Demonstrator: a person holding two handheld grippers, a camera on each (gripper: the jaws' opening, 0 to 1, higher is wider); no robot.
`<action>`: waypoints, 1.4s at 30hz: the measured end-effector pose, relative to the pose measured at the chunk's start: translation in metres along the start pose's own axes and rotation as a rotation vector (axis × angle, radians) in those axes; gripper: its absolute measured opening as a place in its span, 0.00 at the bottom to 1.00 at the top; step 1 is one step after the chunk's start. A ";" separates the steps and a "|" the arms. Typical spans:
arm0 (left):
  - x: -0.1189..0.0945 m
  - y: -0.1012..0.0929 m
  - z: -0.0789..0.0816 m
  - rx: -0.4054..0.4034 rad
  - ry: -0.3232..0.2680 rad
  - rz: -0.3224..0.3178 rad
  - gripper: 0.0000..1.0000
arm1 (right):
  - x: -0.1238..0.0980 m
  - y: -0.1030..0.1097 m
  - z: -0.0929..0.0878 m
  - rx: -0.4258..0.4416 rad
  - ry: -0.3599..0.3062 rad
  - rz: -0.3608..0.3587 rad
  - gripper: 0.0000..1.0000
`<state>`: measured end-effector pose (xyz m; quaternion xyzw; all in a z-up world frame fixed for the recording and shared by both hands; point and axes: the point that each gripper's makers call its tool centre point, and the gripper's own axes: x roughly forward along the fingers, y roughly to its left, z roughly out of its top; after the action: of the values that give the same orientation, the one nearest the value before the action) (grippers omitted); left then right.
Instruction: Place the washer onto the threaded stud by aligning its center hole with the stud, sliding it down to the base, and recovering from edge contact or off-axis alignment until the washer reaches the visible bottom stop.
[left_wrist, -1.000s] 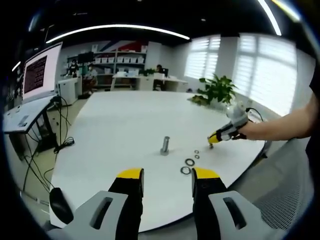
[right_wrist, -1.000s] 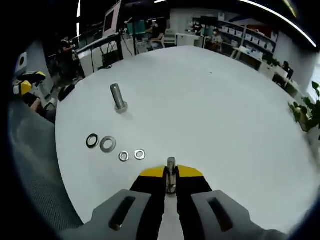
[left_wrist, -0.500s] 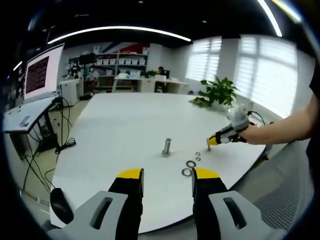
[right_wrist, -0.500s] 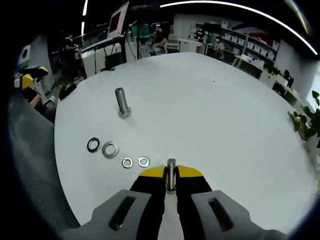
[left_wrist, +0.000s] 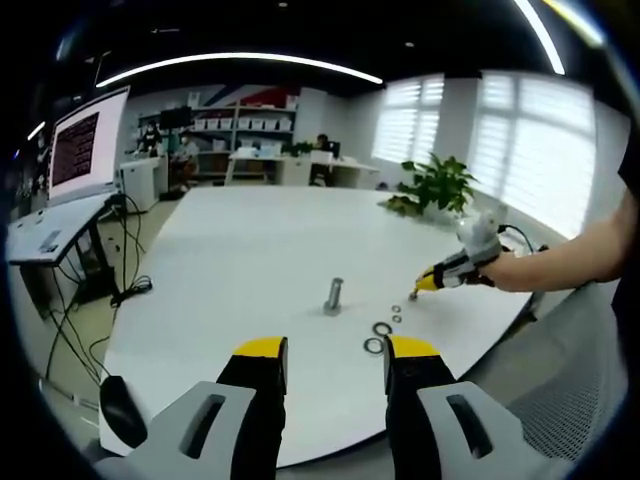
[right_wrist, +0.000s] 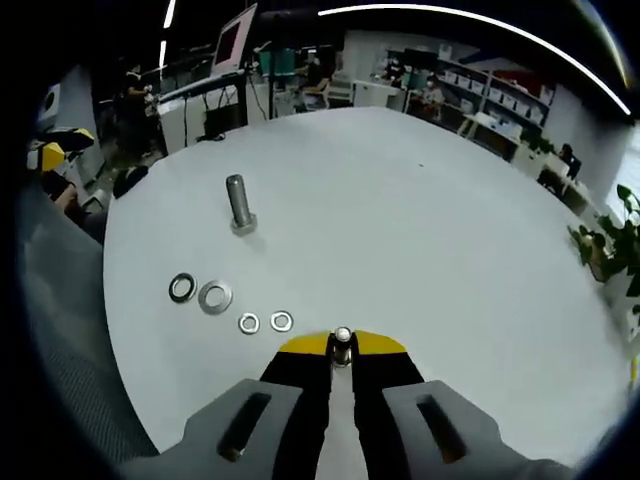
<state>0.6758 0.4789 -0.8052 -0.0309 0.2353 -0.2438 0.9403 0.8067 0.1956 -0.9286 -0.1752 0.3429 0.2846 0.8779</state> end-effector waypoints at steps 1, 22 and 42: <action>0.000 0.000 0.000 0.000 0.000 0.001 0.36 | 0.000 0.000 0.000 -0.006 0.000 -0.003 0.07; 0.000 0.000 -0.002 -0.001 0.015 0.000 0.36 | 0.005 0.001 0.006 0.012 -0.029 -0.001 0.08; 0.001 0.000 -0.002 0.000 0.011 -0.002 0.36 | 0.004 0.007 -0.025 -0.065 0.135 0.023 0.19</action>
<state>0.6752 0.4787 -0.8074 -0.0297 0.2406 -0.2450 0.9387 0.7926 0.1903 -0.9496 -0.2184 0.3937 0.2933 0.8434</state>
